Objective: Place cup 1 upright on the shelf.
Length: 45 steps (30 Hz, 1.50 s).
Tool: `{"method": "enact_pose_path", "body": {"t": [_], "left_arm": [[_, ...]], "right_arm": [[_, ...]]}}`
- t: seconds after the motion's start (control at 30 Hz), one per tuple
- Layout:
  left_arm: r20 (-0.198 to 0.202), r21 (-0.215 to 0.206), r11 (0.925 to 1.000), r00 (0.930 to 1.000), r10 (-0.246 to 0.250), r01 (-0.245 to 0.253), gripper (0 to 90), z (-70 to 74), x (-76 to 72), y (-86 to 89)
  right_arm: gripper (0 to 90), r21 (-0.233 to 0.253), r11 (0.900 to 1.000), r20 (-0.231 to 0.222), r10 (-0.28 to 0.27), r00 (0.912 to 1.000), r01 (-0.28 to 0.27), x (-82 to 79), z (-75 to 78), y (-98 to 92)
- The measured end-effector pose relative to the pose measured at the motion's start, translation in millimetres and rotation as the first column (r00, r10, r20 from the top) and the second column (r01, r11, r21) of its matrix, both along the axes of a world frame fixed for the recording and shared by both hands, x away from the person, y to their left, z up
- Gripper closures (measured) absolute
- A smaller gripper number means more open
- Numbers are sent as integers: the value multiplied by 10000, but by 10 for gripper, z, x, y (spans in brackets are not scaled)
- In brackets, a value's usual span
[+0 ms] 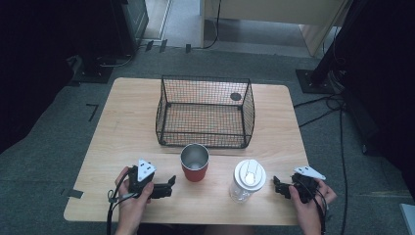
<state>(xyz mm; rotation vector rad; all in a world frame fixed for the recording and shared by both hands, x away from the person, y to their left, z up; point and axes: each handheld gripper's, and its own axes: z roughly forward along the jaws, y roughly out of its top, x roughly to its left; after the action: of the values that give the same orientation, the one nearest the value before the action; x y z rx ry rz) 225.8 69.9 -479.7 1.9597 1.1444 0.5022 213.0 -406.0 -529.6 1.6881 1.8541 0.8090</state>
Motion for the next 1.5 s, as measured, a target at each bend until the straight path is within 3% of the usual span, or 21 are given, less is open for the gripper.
{"method": "enact_pose_path", "body": {"t": [0.13,0.33,0.83,1.13,1.5], "left_arm": [[261,-197,9987,9986,-458,464,0,69,-26,-166],[249,-54,9965,9963,-828,829,0,91,-12,-328],[119,206,9966,9968,-796,794,0,146,48,-595],[-209,-100,9973,9971,-725,723,0,118,142,-754],[239,71,9977,9974,-680,678,0,171,227,-854]], "right_arm": [[0,1,10000,-1,0,10000,0,0,0,0],[0,2,10000,-1,0,10000,0,0,0,0],[0,2,10000,-1,1,10000,-1,0,0,0],[0,6,10000,-1,-2,10000,2,0,0,0],[0,3,10000,1,1,10000,-1,0,0,0]]}}
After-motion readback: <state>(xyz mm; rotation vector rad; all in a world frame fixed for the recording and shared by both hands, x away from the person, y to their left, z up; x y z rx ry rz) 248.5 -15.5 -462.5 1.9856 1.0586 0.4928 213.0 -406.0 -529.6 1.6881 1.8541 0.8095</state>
